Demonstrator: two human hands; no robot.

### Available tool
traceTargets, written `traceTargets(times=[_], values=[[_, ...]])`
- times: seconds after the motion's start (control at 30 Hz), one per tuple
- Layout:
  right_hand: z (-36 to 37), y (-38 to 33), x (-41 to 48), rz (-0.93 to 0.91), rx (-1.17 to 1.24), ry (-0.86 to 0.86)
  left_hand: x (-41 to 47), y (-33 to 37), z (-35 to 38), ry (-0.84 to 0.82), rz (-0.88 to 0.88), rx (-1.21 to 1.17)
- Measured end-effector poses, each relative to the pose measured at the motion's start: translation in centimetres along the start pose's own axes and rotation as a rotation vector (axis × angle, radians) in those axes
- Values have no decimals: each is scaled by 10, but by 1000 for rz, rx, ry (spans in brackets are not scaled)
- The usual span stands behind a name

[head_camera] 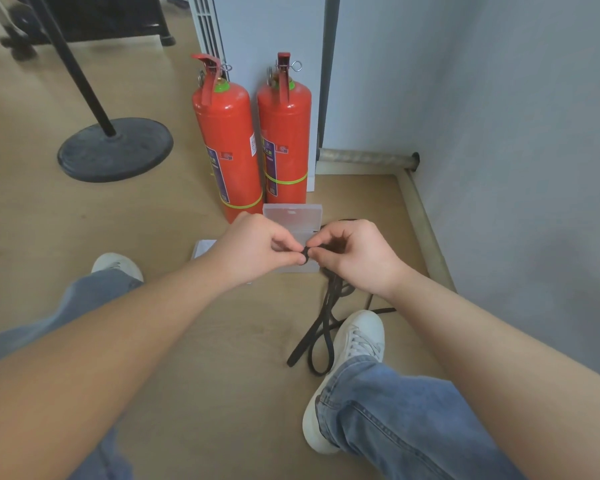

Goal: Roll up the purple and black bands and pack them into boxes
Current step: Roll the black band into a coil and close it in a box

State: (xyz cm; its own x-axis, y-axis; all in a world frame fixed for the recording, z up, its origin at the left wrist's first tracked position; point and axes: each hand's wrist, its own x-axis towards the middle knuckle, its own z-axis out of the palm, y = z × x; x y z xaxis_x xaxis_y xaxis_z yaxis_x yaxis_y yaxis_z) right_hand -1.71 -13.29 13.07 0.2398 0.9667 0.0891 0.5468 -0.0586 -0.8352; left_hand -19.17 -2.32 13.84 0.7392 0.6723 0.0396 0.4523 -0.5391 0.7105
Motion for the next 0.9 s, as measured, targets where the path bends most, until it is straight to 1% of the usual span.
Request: traceTargets(times=[0.03, 0.1, 0.13, 0.2, 0.3, 0.47, 0.57, 0.67, 0.73, 0.83, 0.9], values=[[0, -2, 0, 10, 37, 3, 1, 0, 1, 0, -47, -75], [-2, -4, 0, 37, 174, 24, 1, 2, 5, 16, -145, -302], [-3, -5, 0, 47, 236, 38, 1, 4, 7, 20, -177, -404], [-4, -5, -1, 73, 330, 63, 0, 9, 11, 17, -199, -516], [-4, -6, -1, 114, 397, 89, 0, 12, 14, 25, -198, -551], [-2, -7, -2, 112, 445, 72, -1, 16, 11, 26, -207, -618], [-2, -9, -2, 90, 443, 69, -3, 20, 10, 53, -220, -646], [-2, -9, -3, 90, 429, 91, -3, 23, 14, 111, -274, -740], [0, -9, -6, 102, 467, 92, -2, 24, 18, 135, -319, -819], [6, -9, -9, 111, 499, 90, -2, 24, 18, 110, -362, -943], [7, -7, -9, 113, 499, 118, -3, 22, 17, 87, -362, -999]])
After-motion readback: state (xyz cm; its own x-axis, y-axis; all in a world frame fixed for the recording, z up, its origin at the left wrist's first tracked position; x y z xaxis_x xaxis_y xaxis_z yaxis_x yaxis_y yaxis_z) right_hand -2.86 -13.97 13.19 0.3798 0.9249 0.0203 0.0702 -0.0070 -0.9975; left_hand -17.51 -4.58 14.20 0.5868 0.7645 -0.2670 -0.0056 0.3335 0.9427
